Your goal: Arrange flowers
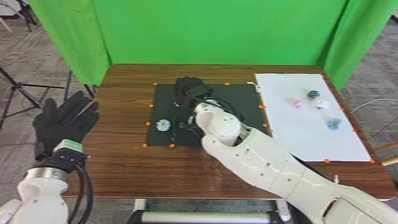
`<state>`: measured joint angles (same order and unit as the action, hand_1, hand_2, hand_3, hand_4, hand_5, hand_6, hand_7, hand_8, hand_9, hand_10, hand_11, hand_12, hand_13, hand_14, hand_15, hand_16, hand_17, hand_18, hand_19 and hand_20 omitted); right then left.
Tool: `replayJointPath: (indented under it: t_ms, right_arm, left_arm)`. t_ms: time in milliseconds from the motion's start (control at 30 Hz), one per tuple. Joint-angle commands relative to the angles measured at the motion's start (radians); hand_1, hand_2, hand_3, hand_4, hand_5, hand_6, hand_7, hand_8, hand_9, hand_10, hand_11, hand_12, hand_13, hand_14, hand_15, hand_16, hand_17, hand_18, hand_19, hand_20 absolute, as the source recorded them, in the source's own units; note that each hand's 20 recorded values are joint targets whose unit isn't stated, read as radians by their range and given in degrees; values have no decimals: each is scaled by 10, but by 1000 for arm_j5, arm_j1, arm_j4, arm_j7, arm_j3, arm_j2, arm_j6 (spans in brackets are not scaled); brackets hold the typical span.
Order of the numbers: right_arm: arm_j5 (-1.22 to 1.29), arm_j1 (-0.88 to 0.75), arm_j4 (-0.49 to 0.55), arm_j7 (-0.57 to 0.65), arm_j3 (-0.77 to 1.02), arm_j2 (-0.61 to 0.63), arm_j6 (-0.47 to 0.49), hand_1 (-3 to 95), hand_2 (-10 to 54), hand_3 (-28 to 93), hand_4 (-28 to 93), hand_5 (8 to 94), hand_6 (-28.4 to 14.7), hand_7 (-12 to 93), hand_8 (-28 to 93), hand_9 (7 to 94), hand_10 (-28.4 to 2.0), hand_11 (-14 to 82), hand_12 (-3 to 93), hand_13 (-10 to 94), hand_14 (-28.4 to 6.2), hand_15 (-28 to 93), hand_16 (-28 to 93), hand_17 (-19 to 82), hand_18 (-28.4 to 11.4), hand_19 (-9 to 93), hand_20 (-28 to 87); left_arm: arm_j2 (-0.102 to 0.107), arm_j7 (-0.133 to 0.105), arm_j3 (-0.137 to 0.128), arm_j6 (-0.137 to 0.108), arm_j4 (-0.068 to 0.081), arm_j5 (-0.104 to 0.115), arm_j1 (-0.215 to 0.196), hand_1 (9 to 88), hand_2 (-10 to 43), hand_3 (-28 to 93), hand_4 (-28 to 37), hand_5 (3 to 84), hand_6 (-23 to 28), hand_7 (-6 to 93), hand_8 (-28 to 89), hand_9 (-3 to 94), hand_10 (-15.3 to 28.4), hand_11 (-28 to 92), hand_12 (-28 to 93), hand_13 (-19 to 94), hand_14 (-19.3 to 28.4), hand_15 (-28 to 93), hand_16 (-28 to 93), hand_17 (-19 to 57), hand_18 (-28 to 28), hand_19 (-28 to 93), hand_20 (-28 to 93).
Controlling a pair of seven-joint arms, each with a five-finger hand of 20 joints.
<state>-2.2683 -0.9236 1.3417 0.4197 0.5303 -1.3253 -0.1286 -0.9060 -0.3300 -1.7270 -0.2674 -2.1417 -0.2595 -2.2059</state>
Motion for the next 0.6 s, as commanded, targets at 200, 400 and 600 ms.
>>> replayJointPath:
  t_ms: [200,400,600]
  right_arm:
    - [9,0,41,35,-12,-3,5,557,-95,675,-283,651,-17,367,2,697,-120,179,204,659,-78,540,410,368,-219,843,391]
    - [-3,-11,61,43,-19,5,27,502,-95,739,-283,625,-14,311,-28,663,-129,191,177,647,-86,554,385,361,-220,839,384]
    - [23,-14,79,43,-20,15,-2,490,-95,749,-283,618,-12,296,-149,644,-132,192,173,639,-89,558,370,358,-222,838,379]
  left_arm:
    - [3,-5,-13,-8,-4,1,-6,260,81,713,-283,370,62,226,-118,319,130,261,93,236,138,396,-97,-49,134,277,78]
    - [1,10,-15,9,3,-8,7,264,77,713,-283,368,61,228,-120,322,128,267,93,255,135,419,-97,-48,134,279,78]
    - [-2,18,-18,8,5,-11,3,266,76,712,-283,368,62,228,-122,321,128,268,90,250,135,417,-102,-48,134,280,78]
